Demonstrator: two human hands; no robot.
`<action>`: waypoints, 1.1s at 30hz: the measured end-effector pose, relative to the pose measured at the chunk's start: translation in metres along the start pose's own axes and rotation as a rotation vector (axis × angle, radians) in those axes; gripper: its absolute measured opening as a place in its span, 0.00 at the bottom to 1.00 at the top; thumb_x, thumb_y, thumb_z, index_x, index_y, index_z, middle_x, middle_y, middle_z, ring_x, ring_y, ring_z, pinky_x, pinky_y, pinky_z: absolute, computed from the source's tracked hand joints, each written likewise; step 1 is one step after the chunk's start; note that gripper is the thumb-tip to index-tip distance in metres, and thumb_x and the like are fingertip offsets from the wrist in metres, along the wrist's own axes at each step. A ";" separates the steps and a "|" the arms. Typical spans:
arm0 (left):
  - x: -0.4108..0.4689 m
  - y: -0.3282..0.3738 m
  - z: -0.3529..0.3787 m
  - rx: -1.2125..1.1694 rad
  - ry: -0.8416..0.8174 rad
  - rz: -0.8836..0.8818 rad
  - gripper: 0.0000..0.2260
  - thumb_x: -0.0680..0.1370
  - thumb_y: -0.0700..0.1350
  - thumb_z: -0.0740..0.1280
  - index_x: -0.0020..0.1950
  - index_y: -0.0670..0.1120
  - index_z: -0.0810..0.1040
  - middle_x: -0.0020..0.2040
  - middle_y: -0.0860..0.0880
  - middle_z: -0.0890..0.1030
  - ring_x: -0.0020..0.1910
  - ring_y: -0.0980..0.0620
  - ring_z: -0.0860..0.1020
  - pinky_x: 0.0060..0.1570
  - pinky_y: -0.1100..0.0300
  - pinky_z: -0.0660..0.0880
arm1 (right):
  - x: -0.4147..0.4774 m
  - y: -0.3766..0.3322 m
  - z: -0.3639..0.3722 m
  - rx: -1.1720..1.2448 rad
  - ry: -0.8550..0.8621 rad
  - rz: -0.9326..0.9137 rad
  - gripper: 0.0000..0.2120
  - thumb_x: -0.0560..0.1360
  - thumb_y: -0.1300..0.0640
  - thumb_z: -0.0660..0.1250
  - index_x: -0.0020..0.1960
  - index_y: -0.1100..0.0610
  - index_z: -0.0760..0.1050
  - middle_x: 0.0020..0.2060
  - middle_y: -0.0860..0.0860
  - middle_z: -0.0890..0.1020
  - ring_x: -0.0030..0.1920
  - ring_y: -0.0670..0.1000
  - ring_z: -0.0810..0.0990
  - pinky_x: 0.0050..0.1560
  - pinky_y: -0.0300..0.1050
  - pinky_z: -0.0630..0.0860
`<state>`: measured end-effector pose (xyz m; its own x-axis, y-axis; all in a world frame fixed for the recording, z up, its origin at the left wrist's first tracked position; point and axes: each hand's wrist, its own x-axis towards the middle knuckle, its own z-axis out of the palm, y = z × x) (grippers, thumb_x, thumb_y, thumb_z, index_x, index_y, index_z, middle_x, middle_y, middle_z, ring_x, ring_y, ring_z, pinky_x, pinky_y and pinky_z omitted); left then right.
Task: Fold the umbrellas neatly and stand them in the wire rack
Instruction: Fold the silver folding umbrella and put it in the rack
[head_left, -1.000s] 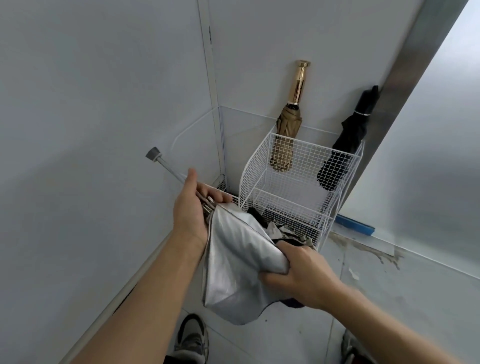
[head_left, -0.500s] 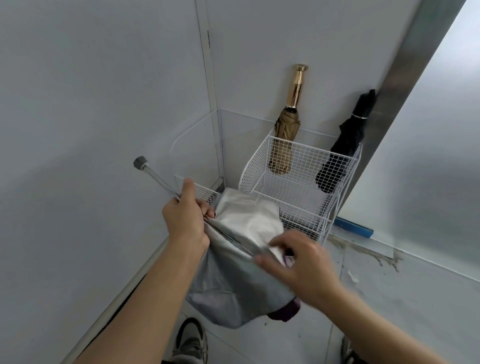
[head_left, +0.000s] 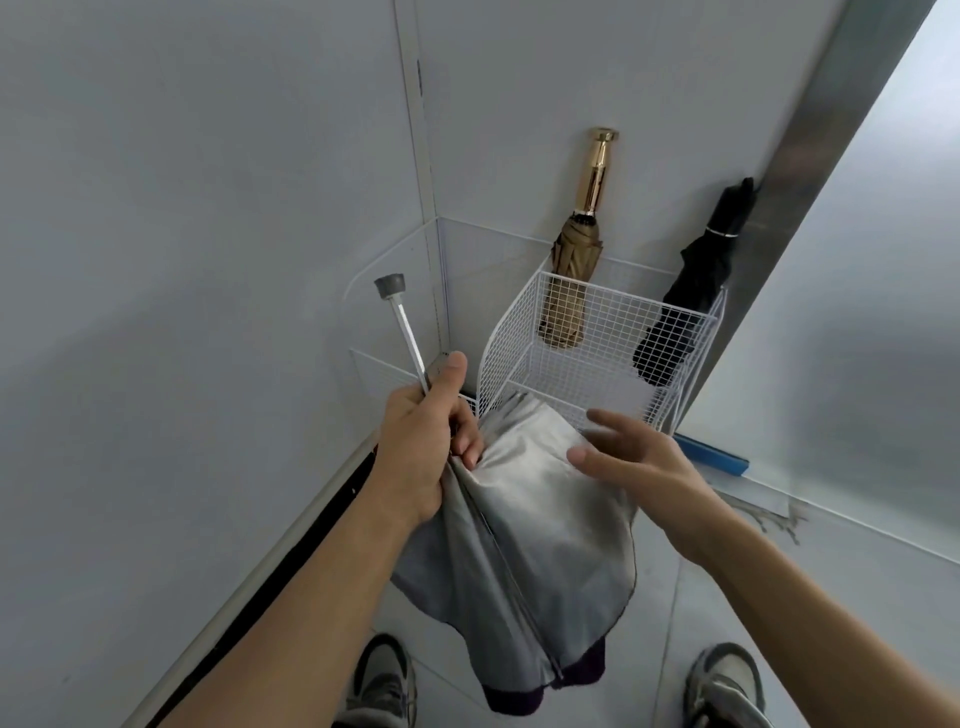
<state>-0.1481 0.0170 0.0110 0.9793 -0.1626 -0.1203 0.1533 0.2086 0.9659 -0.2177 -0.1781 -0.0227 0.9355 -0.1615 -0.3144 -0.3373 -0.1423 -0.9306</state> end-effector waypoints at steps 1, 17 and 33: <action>0.000 0.001 -0.001 0.011 -0.012 -0.003 0.30 0.82 0.50 0.63 0.19 0.49 0.63 0.19 0.48 0.63 0.19 0.50 0.63 0.22 0.62 0.65 | -0.002 -0.002 -0.001 0.029 -0.038 0.001 0.31 0.60 0.44 0.77 0.63 0.50 0.79 0.53 0.47 0.84 0.54 0.49 0.82 0.53 0.39 0.76; 0.035 -0.005 -0.044 -0.121 0.748 0.094 0.19 0.81 0.44 0.63 0.31 0.44 0.65 0.17 0.51 0.66 0.17 0.52 0.69 0.23 0.60 0.69 | -0.046 -0.003 0.029 -0.147 -0.391 -0.180 0.06 0.74 0.60 0.73 0.45 0.63 0.82 0.36 0.54 0.86 0.31 0.49 0.83 0.35 0.40 0.78; 0.021 0.006 -0.024 -0.503 0.445 -0.137 0.17 0.80 0.44 0.65 0.35 0.47 0.61 0.21 0.50 0.61 0.19 0.53 0.65 0.25 0.64 0.70 | -0.016 0.015 0.022 -0.587 -0.057 -0.056 0.39 0.59 0.24 0.69 0.65 0.39 0.70 0.54 0.38 0.78 0.53 0.42 0.77 0.57 0.47 0.77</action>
<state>-0.1230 0.0383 0.0091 0.8913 0.1700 -0.4204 0.2167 0.6547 0.7242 -0.2352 -0.1565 -0.0361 0.9522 -0.0879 -0.2926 -0.2742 -0.6680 -0.6918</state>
